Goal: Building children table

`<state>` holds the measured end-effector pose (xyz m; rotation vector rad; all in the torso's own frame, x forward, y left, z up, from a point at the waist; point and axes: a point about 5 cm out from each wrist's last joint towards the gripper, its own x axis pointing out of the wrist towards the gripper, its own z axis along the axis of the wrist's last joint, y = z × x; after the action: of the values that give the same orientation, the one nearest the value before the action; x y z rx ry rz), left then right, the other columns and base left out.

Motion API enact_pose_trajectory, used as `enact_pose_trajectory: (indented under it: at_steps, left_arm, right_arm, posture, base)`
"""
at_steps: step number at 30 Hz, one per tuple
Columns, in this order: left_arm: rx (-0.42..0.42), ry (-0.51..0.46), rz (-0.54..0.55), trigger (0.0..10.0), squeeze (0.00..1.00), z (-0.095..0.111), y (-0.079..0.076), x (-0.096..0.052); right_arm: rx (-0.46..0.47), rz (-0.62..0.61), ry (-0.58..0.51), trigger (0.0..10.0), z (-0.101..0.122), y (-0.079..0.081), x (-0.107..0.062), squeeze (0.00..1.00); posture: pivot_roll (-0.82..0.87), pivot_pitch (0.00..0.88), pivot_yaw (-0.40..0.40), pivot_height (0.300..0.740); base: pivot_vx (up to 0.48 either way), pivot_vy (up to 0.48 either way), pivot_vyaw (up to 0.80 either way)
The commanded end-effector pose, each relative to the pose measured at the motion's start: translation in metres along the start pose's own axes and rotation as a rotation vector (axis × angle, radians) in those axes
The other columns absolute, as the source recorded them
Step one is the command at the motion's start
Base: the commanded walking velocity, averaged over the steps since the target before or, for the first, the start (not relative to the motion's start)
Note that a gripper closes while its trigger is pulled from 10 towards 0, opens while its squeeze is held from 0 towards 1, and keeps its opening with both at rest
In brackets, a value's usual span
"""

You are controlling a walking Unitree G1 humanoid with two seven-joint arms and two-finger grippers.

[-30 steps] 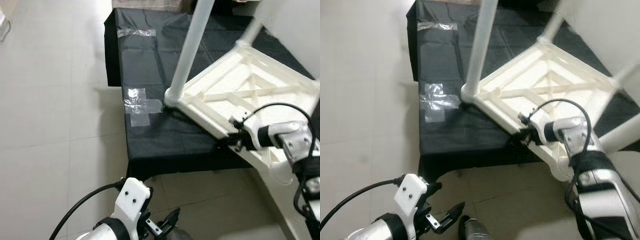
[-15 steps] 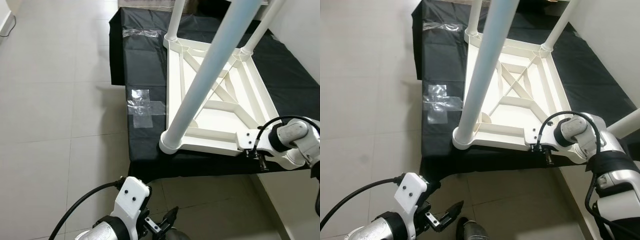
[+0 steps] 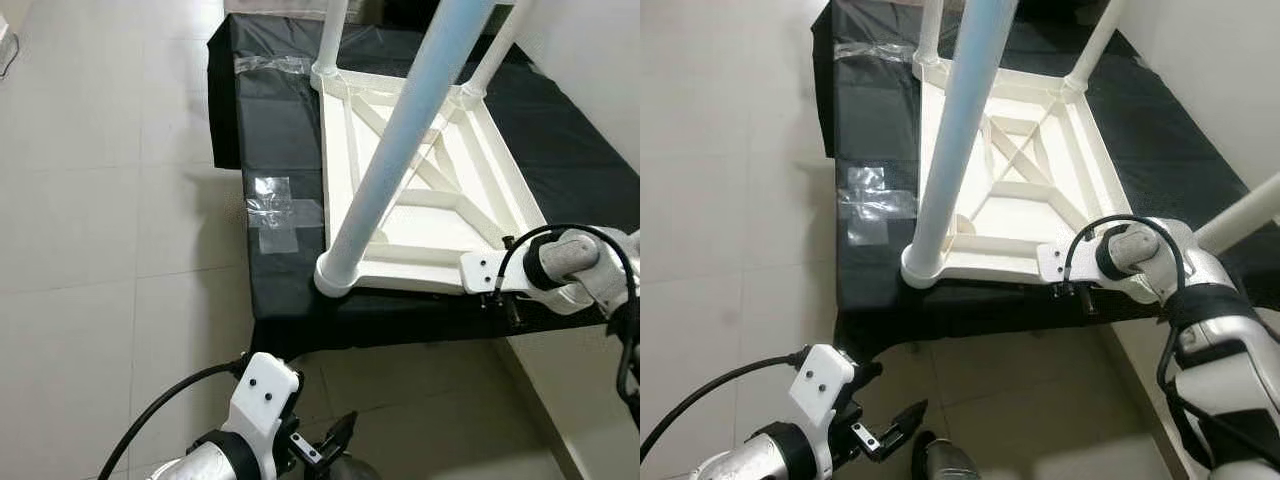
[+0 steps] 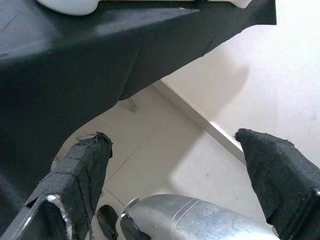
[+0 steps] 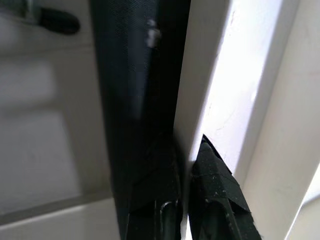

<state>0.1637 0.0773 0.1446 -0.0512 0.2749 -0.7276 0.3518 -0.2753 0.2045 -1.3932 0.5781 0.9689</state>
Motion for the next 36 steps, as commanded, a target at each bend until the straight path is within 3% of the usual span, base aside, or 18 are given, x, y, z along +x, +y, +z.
enact_pose_trajectory:
  at_steps: [1,4,5,9,10,11,12,13,18,19,20,21,26,29,31,32,33,36]
  left_arm:
    - [-0.025,0.016,-0.011,10.0,0.00,-0.005,-0.002,0.001]
    - [-0.027,0.016,-0.011,10.0,0.00,-0.006,-0.002,0.001]
    - [-0.028,0.016,-0.011,10.0,0.00,-0.006,-0.002,0.002]
    - [-0.028,0.016,-0.011,10.0,0.00,-0.006,-0.002,0.002]
    - [-0.028,0.014,-0.010,10.0,0.00,-0.006,-0.002,0.002]
    - [-0.028,0.014,-0.010,10.0,0.00,-0.006,-0.002,0.002]
    - [-0.028,0.014,-0.010,10.0,0.00,-0.006,-0.002,0.002]
    - [-0.028,0.014,-0.010,10.0,0.00,-0.006,-0.002,0.002]
    - [-0.028,0.015,-0.010,10.0,0.00,-0.006,-0.002,0.002]
    - [-0.028,0.015,-0.010,10.0,0.00,-0.006,-0.002,0.002]
    - [-0.028,0.015,-0.010,10.0,0.00,-0.006,-0.002,0.002]
    - [-0.028,0.015,-0.010,10.0,0.00,-0.006,-0.002,0.002]
    - [-0.027,0.015,-0.009,10.0,0.00,-0.007,-0.002,0.003]
    - [-0.026,0.018,-0.009,10.0,0.00,-0.008,-0.001,0.005]
    - [-0.023,0.017,-0.008,10.0,0.00,-0.009,0.001,0.008]
    - [-0.023,0.017,-0.008,10.0,0.00,-0.009,0.001,0.008]
    - [-0.019,0.016,-0.007,10.0,0.00,-0.010,0.003,0.010]
    - [-0.019,0.016,-0.007,10.0,0.00,-0.010,0.003,0.010]
  right_arm:
    - [-0.021,-0.074,0.101,0.0,-0.012,-0.002,-0.003,0.00]
    - [-0.025,-0.081,0.174,0.0,-0.020,-0.004,-0.009,0.00]
    - [-0.026,-0.092,0.207,1.6,-0.024,-0.005,-0.011,0.00]
    - [-0.027,-0.099,0.226,1.6,-0.026,-0.006,-0.012,0.00]
    - [-0.023,-0.113,0.225,10.0,-0.026,-0.008,-0.011,0.00]
    - [-0.023,-0.113,0.225,10.0,-0.026,-0.008,-0.011,0.00]
    - [-0.018,-0.113,0.218,10.0,-0.025,-0.008,-0.010,0.57]
    - [-0.011,-0.102,0.182,10.0,-0.021,-0.008,-0.008,1.00]
    - [-0.003,-0.106,0.084,10.0,-0.011,-0.011,-0.006,1.00]
    - [-0.004,-0.116,0.080,10.0,-0.010,-0.013,-0.008,0.71]
    - [-0.004,-0.116,0.080,10.0,-0.010,-0.013,-0.008,0.71]
    - [0.002,-0.115,0.077,10.0,-0.011,-0.015,-0.012,0.00]
    - [0.057,-0.054,0.024,10.0,-0.014,-0.015,-0.027,0.00]
    - [0.120,0.009,-0.037,10.0,-0.018,-0.014,-0.041,0.00]
    - [0.209,0.010,-0.134,10.0,-0.021,-0.014,-0.057,0.00]
    - [0.209,0.010,-0.134,10.0,-0.021,-0.014,-0.057,0.00]
    - [0.265,-0.008,-0.203,10.0,-0.022,-0.014,-0.064,0.00]
    - [0.265,-0.008,-0.203,10.0,-0.022,-0.014,-0.064,0.00]
  posture:
    - [0.06,0.257,-0.154,0.740]
    - [0.06,0.255,-0.155,0.740]
    - [0.06,0.255,-0.155,0.740]
    - [0.06,0.255,-0.155,0.740]
    - [0.06,0.253,-0.156,0.740]
    - [0.06,0.253,-0.156,0.740]
    - [0.06,0.253,-0.156,0.740]
    - [0.06,0.253,-0.156,0.740]
    - [0.07,0.246,-0.156,0.740]
    - [0.07,0.246,-0.156,0.740]
    - [0.07,0.246,-0.156,0.740]
    - [0.07,0.240,-0.156,0.740]
    - [0.07,0.233,-0.156,0.740]
    - [0.07,0.210,-0.153,0.740]
    - [0.07,0.194,-0.150,0.740]
    - [0.07,0.194,-0.150,0.740]
    - [0.07,0.182,-0.145,0.740]
    - [0.07,0.182,-0.145,0.740]
  base:
    - [0.000,0.000,0.00]
    - [0.000,0.000,0.00]
    - [0.000,0.000,0.00]
    - [0.000,0.000,0.00]
    - [0.000,0.000,0.00]
    - [0.000,0.000,0.00]
    - [0.000,0.000,0.00]
    - [0.000,0.000,0.00]
    - [0.000,0.000,0.00]
    - [0.000,0.000,0.00]
    - [0.000,0.000,0.00]
    - [0.000,0.000,0.00]
    - [0.000,0.000,0.00]
    - [0.000,0.000,0.00]
    - [0.000,0.000,0.00]
    - [0.000,0.000,0.00]
    - [0.000,0.000,0.00]
    - [0.000,0.000,0.00]
